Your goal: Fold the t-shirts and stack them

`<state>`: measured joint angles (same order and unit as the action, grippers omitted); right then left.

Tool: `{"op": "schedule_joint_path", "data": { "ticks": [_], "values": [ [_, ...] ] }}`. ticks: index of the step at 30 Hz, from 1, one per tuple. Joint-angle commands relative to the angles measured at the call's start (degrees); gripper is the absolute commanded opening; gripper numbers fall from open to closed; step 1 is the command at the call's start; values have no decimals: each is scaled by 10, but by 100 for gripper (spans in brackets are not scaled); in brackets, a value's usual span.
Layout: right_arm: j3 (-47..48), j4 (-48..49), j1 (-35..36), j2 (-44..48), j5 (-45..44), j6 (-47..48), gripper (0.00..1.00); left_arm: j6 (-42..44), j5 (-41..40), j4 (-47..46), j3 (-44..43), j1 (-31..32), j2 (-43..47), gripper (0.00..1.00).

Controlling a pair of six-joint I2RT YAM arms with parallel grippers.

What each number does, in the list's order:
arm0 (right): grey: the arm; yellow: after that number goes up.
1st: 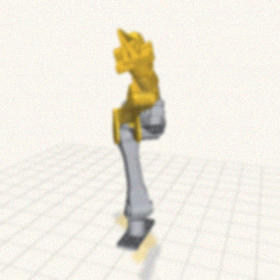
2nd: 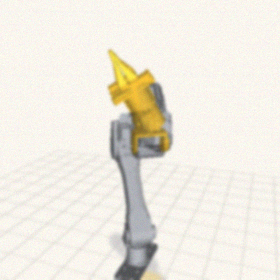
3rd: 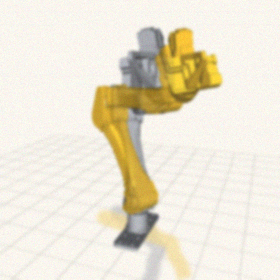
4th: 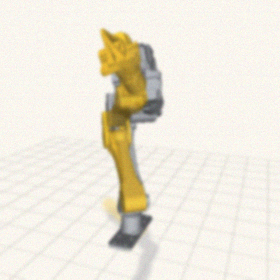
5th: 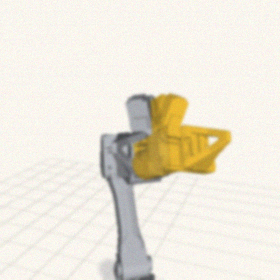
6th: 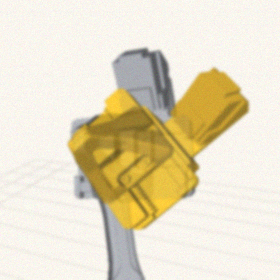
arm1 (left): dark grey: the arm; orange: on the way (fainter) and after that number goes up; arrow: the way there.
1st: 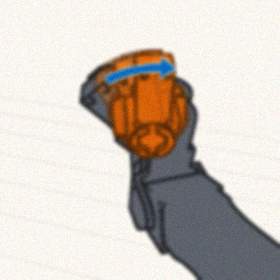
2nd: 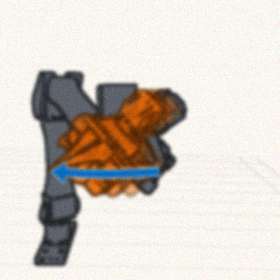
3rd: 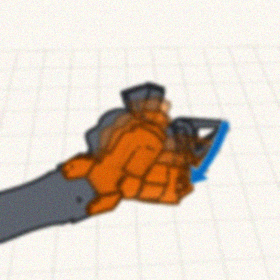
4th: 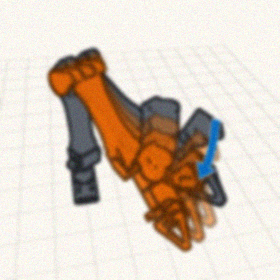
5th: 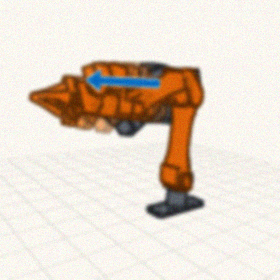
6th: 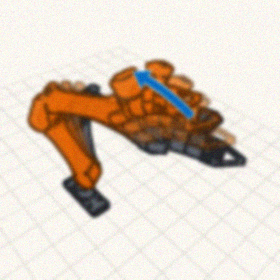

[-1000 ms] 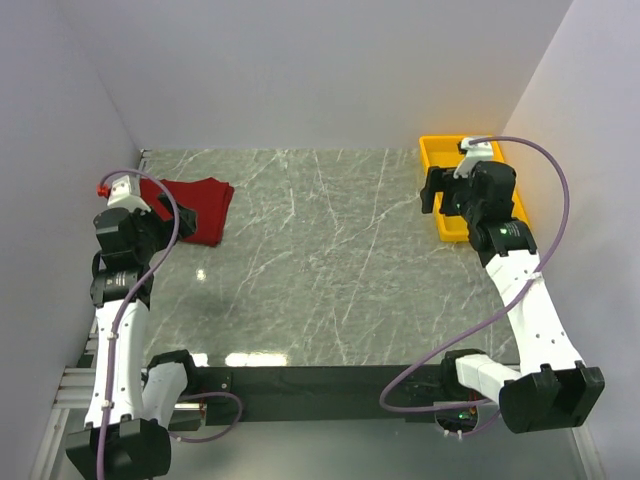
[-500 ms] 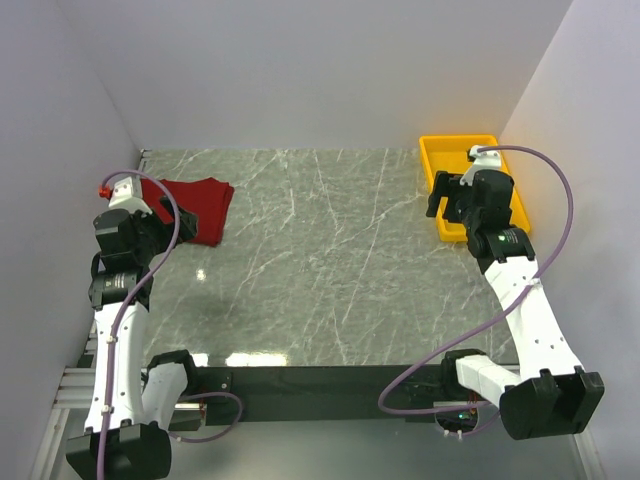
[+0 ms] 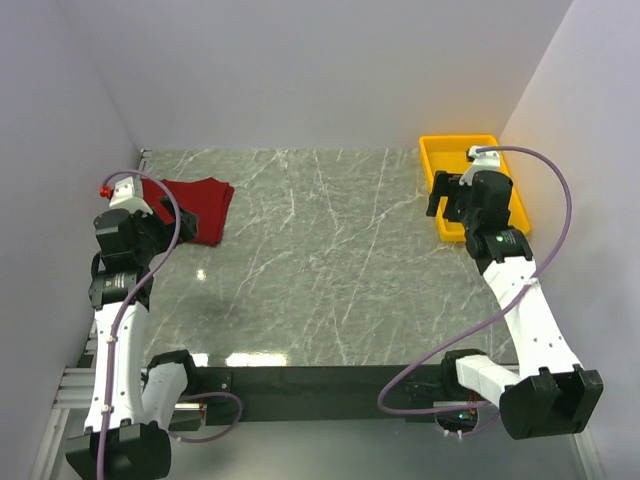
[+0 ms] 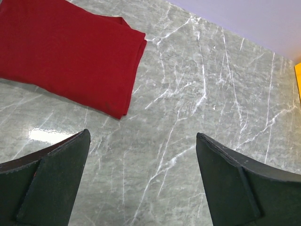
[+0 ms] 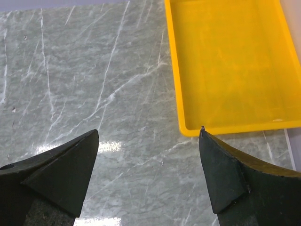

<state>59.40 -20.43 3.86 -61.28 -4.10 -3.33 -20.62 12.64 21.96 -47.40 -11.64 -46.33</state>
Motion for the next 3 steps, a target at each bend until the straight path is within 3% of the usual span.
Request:
{"op": "schedule_joint_path", "data": {
  "ticks": [1, 3],
  "values": [
    [-7, 33, -4, 5, -12, 4, 93, 11, 0, -17, -9, 2, 4, 99],
    [-10, 37, -4, 5, -18, 8, 93, 10, -2, -18, -9, 2, 6, 99]
  ]
}}
